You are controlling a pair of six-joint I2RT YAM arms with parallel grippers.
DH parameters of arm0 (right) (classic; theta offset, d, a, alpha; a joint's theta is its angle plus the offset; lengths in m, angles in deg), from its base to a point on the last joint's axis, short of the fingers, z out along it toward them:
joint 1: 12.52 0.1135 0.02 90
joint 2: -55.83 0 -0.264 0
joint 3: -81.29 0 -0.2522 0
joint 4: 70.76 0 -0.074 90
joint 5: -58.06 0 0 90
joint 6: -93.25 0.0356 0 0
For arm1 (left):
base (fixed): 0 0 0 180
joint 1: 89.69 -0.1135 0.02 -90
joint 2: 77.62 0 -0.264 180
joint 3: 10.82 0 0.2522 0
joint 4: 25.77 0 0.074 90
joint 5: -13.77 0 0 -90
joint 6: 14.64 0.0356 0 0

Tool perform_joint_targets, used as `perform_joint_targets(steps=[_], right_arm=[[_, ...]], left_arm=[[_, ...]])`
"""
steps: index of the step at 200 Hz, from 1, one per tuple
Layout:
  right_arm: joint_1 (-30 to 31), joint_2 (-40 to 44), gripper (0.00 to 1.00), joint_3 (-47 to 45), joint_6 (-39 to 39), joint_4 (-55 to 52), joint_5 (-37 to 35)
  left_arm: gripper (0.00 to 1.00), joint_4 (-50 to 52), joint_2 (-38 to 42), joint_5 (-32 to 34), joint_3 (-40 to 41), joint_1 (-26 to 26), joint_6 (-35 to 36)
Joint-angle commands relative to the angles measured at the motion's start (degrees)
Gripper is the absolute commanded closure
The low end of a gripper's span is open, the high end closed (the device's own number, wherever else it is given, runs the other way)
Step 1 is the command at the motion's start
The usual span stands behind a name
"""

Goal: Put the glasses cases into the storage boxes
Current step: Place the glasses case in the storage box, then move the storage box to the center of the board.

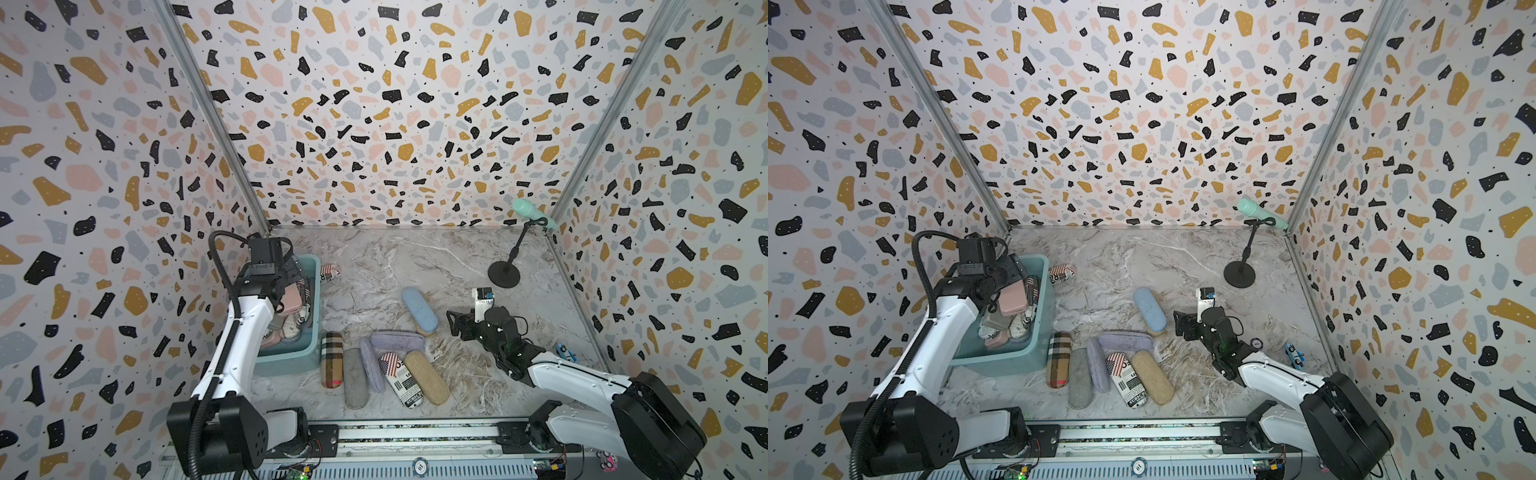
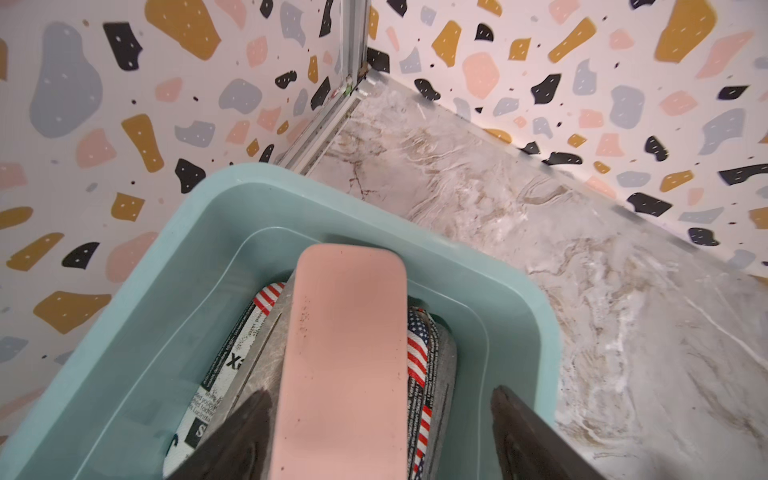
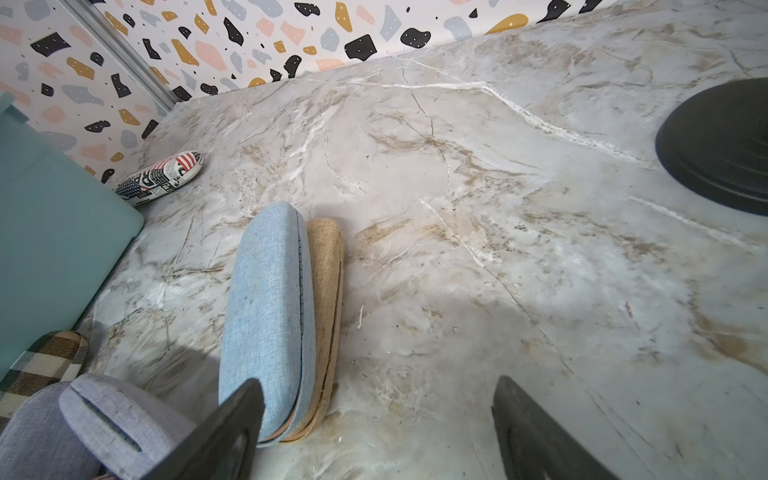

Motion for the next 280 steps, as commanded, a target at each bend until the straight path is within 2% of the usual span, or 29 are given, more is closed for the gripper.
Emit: perform_joint_targets(steps=[1, 18, 34, 54, 72, 91, 125, 171, 220, 280], right_arm=[[0.3, 0.3, 0.13, 1.3, 0.3, 0.4, 0.1], [0.2, 0.3, 0.13, 1.3, 0.3, 0.4, 0.2], [0.3, 0.3, 0.13, 1.3, 0.4, 0.4, 0.2], [0.2, 0.1, 0.13, 1.4, 0.3, 0.3, 0.3], [0.2, -0.1, 0.13, 1.5, 0.2, 0.2, 0.2], [0.3, 0.0, 0.13, 1.6, 0.2, 0.0, 0.2], [0.3, 0.8, 0.13, 1.3, 0.2, 0.0, 0.0], [0.3, 0.7, 0.12, 1.4, 0.2, -0.1, 0.0], [0.2, 0.6, 0.12, 1.4, 0.3, 0.0, 0.2], [0.3, -0.5, 0.13, 1.4, -0.1, 0.5, -0.2]], left_arm=[[0.18, 0.1, 1.0, -2.9, -0.5, -0.2, -0.1], [0.22, -1.8, 0.8, -6.6, 1.3, 0.1, -1.0], [0.26, -3.0, -0.5, -9.4, 2.3, 2.7, -1.1], [0.27, -4.9, -2.0, -12.7, 3.1, 7.2, -0.7], [0.27, -7.6, -2.4, -14.6, 5.1, 7.9, -2.5], [0.27, -7.8, -2.2, -10.6, 6.8, 7.9, -3.3], [0.27, -9.6, -0.9, -9.7, 9.9, 7.9, -3.7], [0.25, -7.4, 0.4, -3.9, 12.3, 7.0, -5.0], [0.23, -1.8, 3.1, 6.2, 12.0, 6.5, -2.7], [0.27, -2.9, 7.3, -6.7, 6.8, 7.2, -2.2]])
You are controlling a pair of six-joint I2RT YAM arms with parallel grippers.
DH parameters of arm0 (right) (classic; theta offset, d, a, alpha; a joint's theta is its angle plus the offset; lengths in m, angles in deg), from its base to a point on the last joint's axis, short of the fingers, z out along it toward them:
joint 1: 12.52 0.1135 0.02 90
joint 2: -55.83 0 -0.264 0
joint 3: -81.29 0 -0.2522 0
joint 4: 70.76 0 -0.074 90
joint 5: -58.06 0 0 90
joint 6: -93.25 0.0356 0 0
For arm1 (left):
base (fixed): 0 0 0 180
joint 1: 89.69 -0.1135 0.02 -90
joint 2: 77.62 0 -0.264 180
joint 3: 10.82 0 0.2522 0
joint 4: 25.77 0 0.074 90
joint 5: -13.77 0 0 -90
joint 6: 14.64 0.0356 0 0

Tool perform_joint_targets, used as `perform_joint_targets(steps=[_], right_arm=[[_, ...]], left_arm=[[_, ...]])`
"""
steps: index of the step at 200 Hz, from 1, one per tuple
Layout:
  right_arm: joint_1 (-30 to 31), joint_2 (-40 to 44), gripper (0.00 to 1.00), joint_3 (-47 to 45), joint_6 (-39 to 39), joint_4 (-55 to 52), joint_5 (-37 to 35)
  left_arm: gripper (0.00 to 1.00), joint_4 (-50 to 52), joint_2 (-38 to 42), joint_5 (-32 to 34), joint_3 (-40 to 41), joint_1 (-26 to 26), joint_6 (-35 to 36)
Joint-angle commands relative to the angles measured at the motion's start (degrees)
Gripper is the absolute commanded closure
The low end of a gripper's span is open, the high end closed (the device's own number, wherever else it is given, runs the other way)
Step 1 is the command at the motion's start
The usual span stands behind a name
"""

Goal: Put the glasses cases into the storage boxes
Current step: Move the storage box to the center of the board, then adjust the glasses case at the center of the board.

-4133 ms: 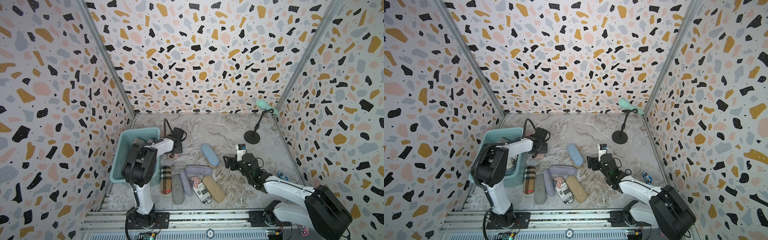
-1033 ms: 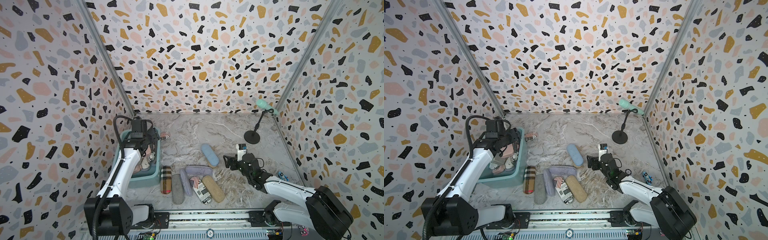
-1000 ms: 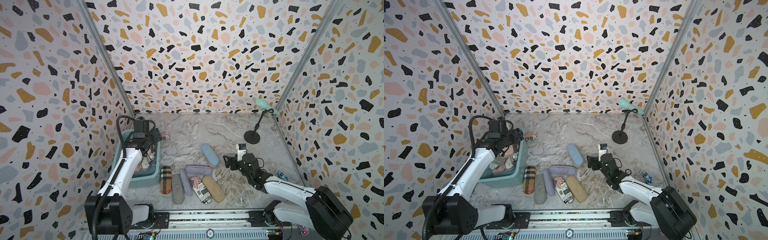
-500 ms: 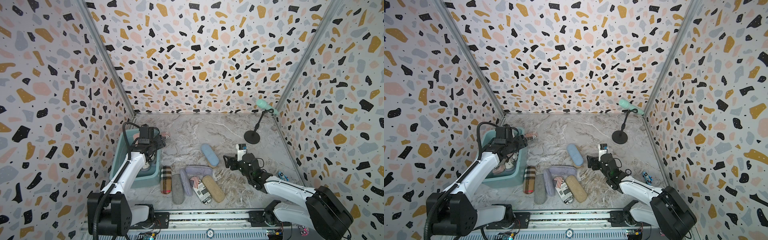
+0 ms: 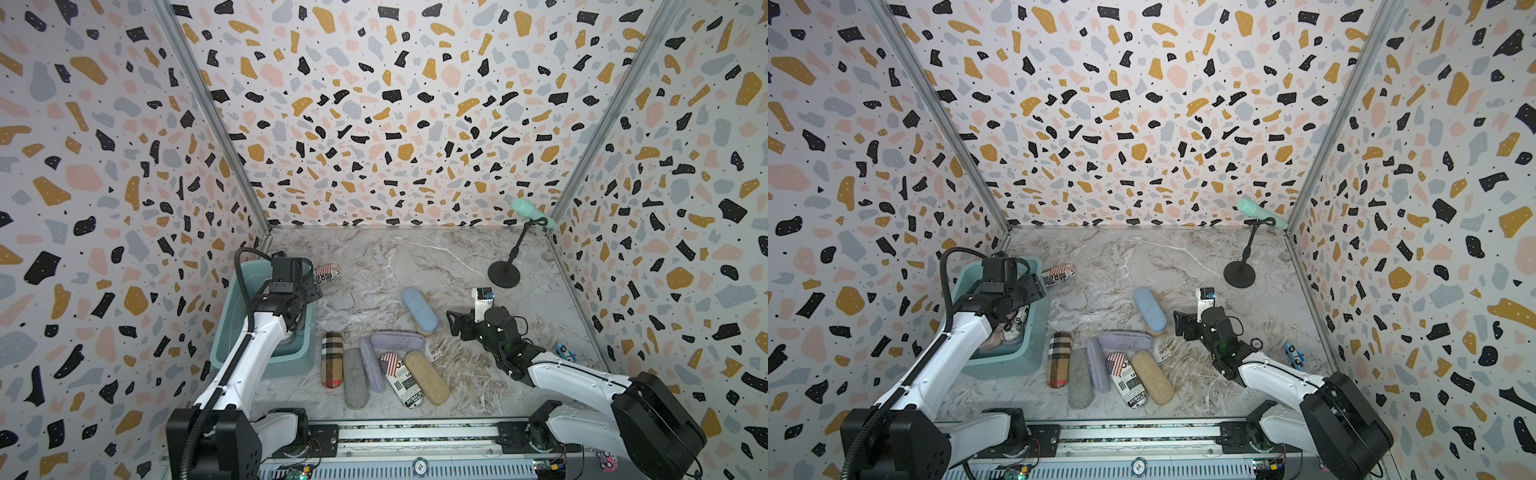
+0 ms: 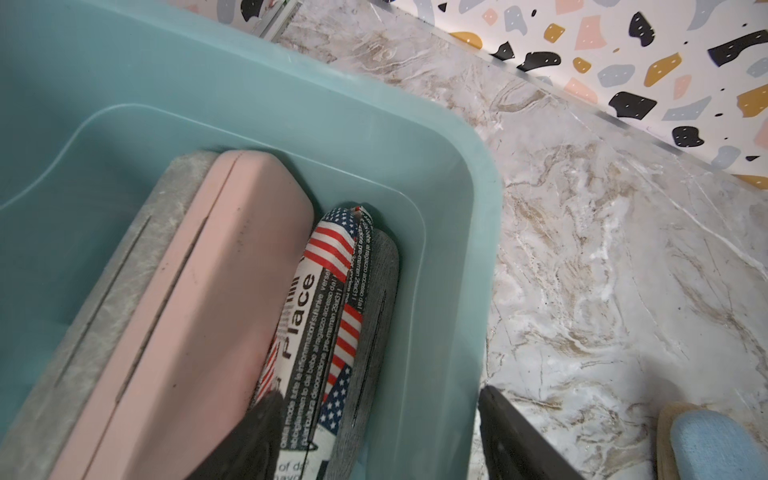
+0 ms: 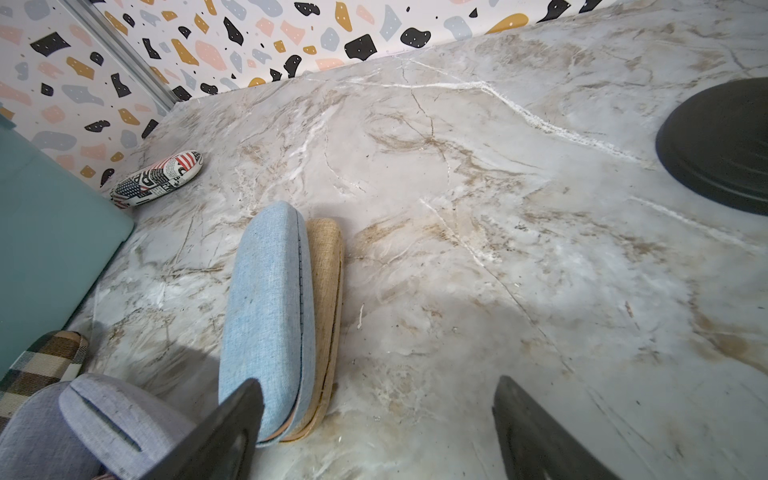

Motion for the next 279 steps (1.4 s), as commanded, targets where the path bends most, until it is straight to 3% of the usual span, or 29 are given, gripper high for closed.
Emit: perform_joint_targets(steps=[1, 34, 60, 78, 124, 169, 205, 259, 279], right_arm=[[0.3, -0.4, 0.13, 1.3, -0.1, 0.5, -0.2], [0.3, -2.6, 0.2, 3.0, -2.3, -0.2, 2.2], [1.0, -6.6, 0.27, 10.9, -6.3, -8.8, 5.9], [2.9, -9.2, 0.28, 16.1, -7.6, -15.1, 4.7], [5.3, -8.7, 0.18, 18.0, -5.9, -17.9, 2.1], [4.7, -5.3, 0.13, 15.3, -4.7, -17.3, 1.4], [2.2, -2.2, 0.12, 12.1, -3.4, -15.2, 5.6], [0.5, 2.9, 0.12, 9.3, -2.4, -13.8, 9.9], [0.2, 4.6, 0.11, 8.4, -2.4, -12.9, 10.6]], left_arm=[[0.27, -1.4, 2.8, -5.0, -4.2, 0.4, 0.1], [0.28, -3.4, 1.5, -8.0, -7.1, 5.7, -0.5], [0.28, -4.5, -2.4, -7.3, -10.2, 10.9, -0.2], [0.28, -9.1, -4.1, -6.0, -9.9, 13.2, -3.3], [0.25, -16.2, -14.5, 8.3, -11.7, 17.7, -13.8], [0.19, -9.8, -34.6, 24.0, -29.2, 17.6, -16.7], [0.17, -1.1, -49.3, 35.8, -46.4, 17.2, -22.9], [0.19, 13.3, -65.5, 36.0, -67.8, 12.1, -33.0], [0.2, 15.0, -67.9, 34.6, -69.7, 10.8, -35.4]])
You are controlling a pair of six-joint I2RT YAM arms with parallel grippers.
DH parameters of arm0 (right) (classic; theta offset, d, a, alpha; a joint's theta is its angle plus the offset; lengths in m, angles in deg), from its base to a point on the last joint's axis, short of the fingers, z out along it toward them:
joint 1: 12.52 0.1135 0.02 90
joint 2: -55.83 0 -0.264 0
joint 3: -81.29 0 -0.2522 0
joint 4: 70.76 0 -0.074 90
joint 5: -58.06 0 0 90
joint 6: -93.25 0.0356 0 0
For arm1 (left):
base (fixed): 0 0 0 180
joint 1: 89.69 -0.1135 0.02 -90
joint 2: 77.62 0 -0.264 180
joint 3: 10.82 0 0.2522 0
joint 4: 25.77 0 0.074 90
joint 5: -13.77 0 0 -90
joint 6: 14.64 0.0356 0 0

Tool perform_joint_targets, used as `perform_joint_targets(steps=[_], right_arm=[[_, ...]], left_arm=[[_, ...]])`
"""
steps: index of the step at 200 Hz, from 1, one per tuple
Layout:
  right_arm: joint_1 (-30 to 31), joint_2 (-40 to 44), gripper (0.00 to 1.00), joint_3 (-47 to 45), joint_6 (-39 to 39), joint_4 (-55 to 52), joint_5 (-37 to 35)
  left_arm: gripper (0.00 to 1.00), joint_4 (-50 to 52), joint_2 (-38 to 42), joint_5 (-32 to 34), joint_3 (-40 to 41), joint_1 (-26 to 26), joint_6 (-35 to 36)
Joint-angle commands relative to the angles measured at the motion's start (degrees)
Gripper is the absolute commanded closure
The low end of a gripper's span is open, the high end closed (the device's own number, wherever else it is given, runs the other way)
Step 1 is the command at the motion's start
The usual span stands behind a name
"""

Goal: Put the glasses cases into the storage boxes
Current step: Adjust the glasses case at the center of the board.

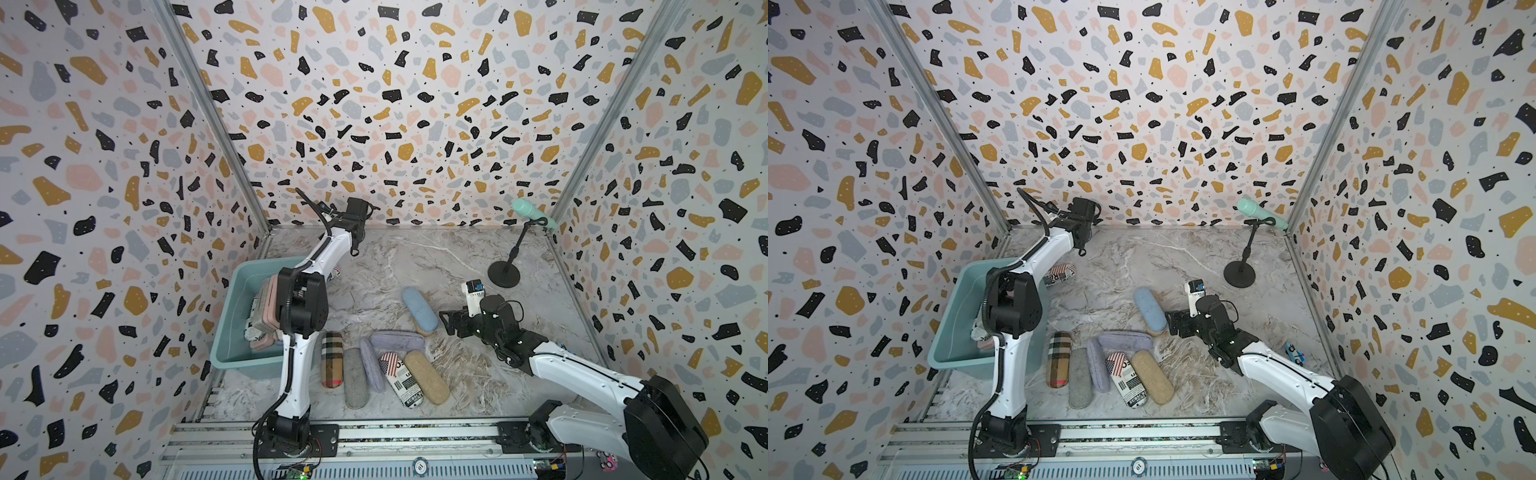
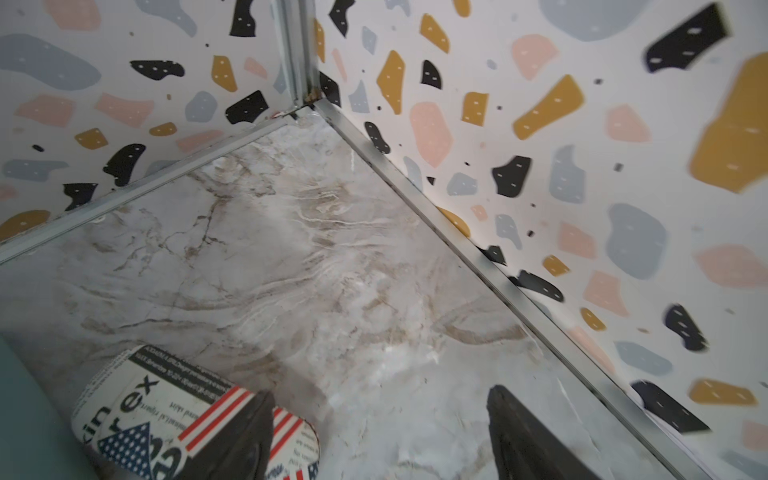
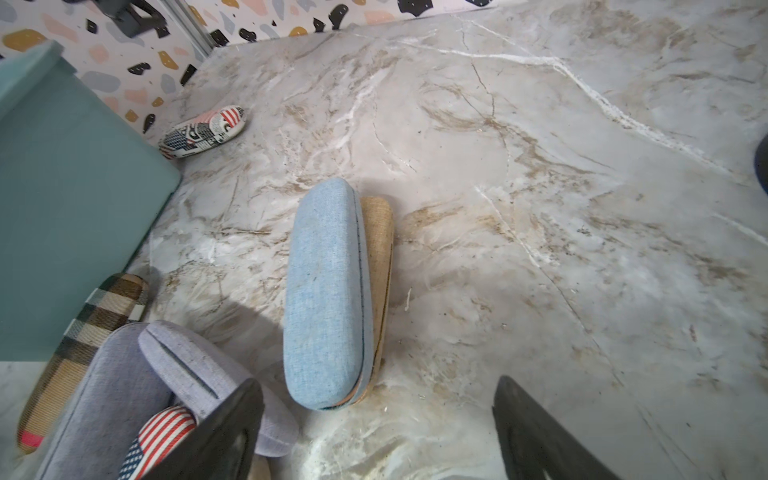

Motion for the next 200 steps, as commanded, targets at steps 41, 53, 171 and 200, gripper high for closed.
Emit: perform_joint_targets(steps=[41, 53, 171, 200], right_arm=[[-1.0, 4.8, 0.12, -2.7, 0.4, 3.1, 3.0], [-1.2, 5.1, 0.11, -3.2, 0.3, 3.0, 3.2], [-2.1, 7.6, 0.11, -5.6, 0.7, 4.2, 1.7], [-2.1, 7.4, 0.11, -5.4, 0.6, 4.3, 1.4]], left_arm=[[0.24, 3.7, -4.5, -5.9, -0.2, -3.5, -4.5], [0.25, 3.7, -5.3, -6.3, 0.1, -3.5, -3.8], [0.31, -8.2, 4.3, -12.6, 24.1, -0.8, -3.4], [0.31, -12.1, 7.6, -12.5, 28.8, 4.4, -3.5]])
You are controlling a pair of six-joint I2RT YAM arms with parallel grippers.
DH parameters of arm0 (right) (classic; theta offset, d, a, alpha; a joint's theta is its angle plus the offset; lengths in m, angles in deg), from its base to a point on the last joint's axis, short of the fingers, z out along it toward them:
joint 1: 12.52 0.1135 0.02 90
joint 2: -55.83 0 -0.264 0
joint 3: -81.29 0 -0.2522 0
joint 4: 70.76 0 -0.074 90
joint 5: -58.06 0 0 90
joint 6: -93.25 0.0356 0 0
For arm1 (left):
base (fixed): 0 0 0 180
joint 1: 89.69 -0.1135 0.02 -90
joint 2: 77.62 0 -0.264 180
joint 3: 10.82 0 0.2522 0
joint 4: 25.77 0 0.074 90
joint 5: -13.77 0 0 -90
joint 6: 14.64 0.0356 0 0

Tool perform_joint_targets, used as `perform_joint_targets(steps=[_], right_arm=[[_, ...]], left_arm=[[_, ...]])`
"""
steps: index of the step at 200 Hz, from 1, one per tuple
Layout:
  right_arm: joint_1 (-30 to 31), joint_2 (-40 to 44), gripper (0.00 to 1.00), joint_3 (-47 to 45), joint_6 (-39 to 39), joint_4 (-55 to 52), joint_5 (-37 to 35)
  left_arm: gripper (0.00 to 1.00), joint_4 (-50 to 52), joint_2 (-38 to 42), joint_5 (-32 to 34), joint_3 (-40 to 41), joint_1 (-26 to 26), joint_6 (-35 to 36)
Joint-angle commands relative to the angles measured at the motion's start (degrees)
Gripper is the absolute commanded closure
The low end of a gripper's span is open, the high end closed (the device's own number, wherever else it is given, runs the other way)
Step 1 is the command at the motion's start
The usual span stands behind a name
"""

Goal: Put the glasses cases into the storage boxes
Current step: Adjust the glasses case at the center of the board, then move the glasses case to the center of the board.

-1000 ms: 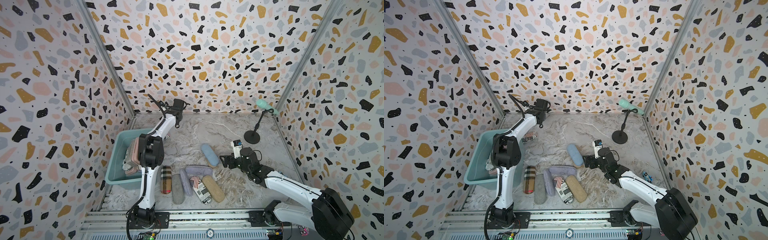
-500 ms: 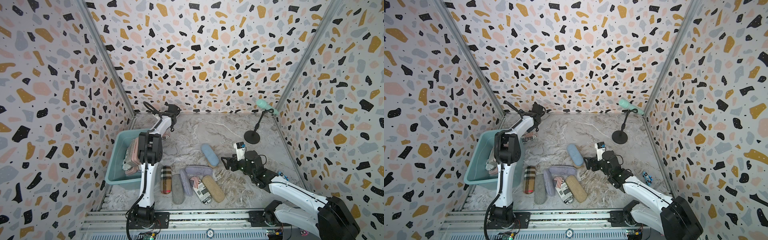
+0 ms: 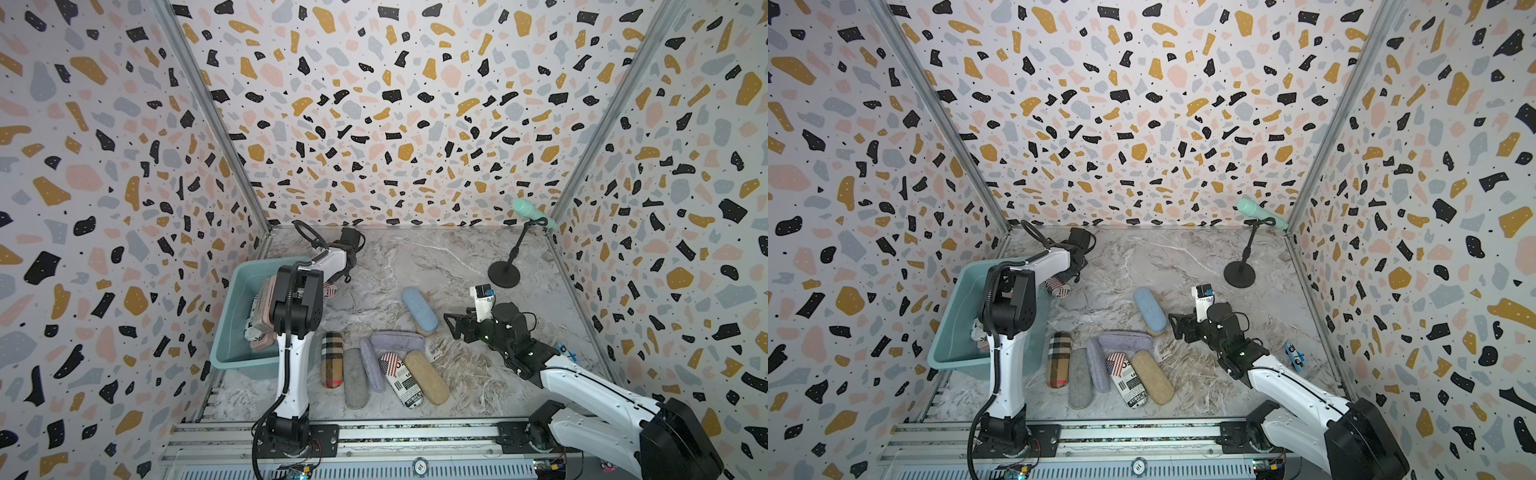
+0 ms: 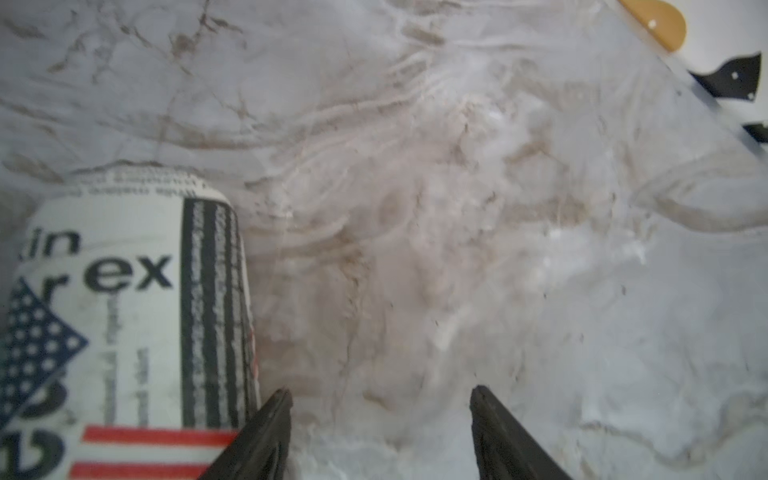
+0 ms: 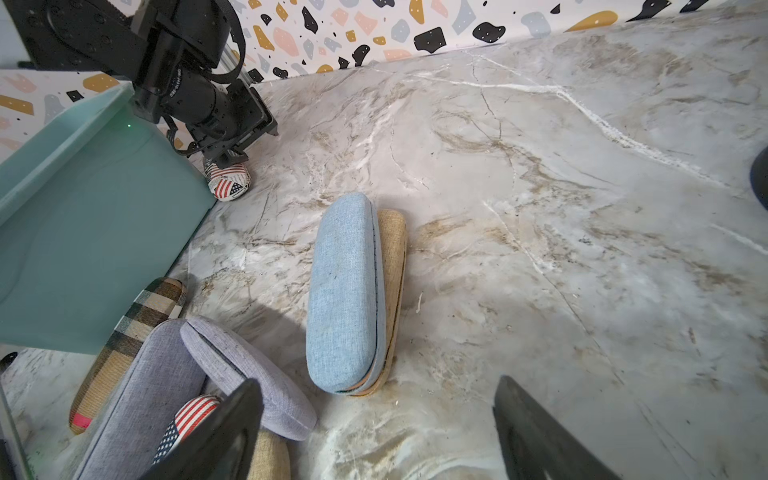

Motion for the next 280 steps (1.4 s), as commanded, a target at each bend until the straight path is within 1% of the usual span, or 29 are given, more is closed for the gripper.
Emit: perform_joint_targets(steps=[1, 21, 45, 60, 76, 86, 94, 108, 124, 140, 159, 185, 197, 203, 221, 240, 280], right_arm=[[-0.2, 0.8, 0.12, 0.0, 0.3, 0.8, -1.0], [-0.3, 1.1, 0.11, -0.3, 0.2, 0.5, -1.3], [-0.3, 1.6, 0.11, -0.4, 0.3, 0.2, -1.5], [-0.4, 1.7, 0.11, -0.7, 0.1, 0.6, -1.8], [-0.7, 0.9, 0.11, -0.6, -0.1, 1.2, -1.6], [-0.9, 0.0, 0.1, -0.2, -0.6, 1.4, -1.1], [-0.9, -0.6, 0.1, 0.2, -0.7, 1.4, -0.9], [-1.0, -1.1, 0.09, 0.4, -1.2, 1.7, -0.5], [-1.0, -1.3, 0.09, 0.2, -1.6, 2.1, 0.4], [-1.1, -1.1, 0.08, -0.2, -1.8, 2.2, 0.7], [-1.2, -0.5, 0.08, -0.9, -2.1, 2.4, 1.0], [-1.4, -0.2, 0.07, -1.6, -2.1, 3.0, 1.2], [-1.5, -0.7, 0.07, -1.9, -2.1, 3.4, 1.3], [-1.6, -0.9, 0.07, -1.9, -2.0, 3.7, 1.3], [-1.7, -1.3, 0.07, -1.8, -1.9, 3.7, 1.4], [-1.8, -1.4, 0.07, -1.9, -1.9, 3.9, 1.4], [-1.8, -0.7, 0.09, -2.5, -1.6, 4.4, 1.4]], left_arm=[[0.31, -3.5, 3.3, -0.8, 3.2, 4.7, 0.4], [0.31, -5.4, 7.0, 0.9, 8.2, 7.4, 1.1], [0.3, -9.4, 13.5, 0.7, 17.5, 8.0, 1.5], [0.3, -10.2, 17.9, 3.8, 21.7, 8.0, 2.0], [0.27, -8.5, 20.6, 6.6, 22.6, 8.0, 3.1], [0.22, -5.5, 21.4, 8.2, 22.4, 8.0, 1.6], [0.19, -5.4, 21.8, 8.8, 23.1, 8.0, 1.1], [0.15, -4.3, 21.2, 10.4, 23.5, 7.7, -0.7], [0.13, -0.7, 18.6, 9.9, 20.8, 6.7, -1.1], [0.12, 2.6, 15.6, 11.1, 17.9, 6.2, -0.8], [0.12, 5.0, 12.7, 11.0, 15.9, 5.2, -1.1], [0.13, 6.6, 11.7, 12.3, 15.0, 4.3, -1.5], [0.13, 7.4, 11.7, 14.0, 14.5, 4.1, -2.0], [0.13, 7.2, 11.6, 14.5, 14.5, 4.0, -1.9], [0.13, 6.7, 10.7, 12.9, 14.4, 3.0, -1.5], [0.15, 6.4, 9.5, 12.7, 14.2, 2.1, -1.1], [0.22, 2.9, 8.4, 11.3, 15.5, 1.4, 0.1]])
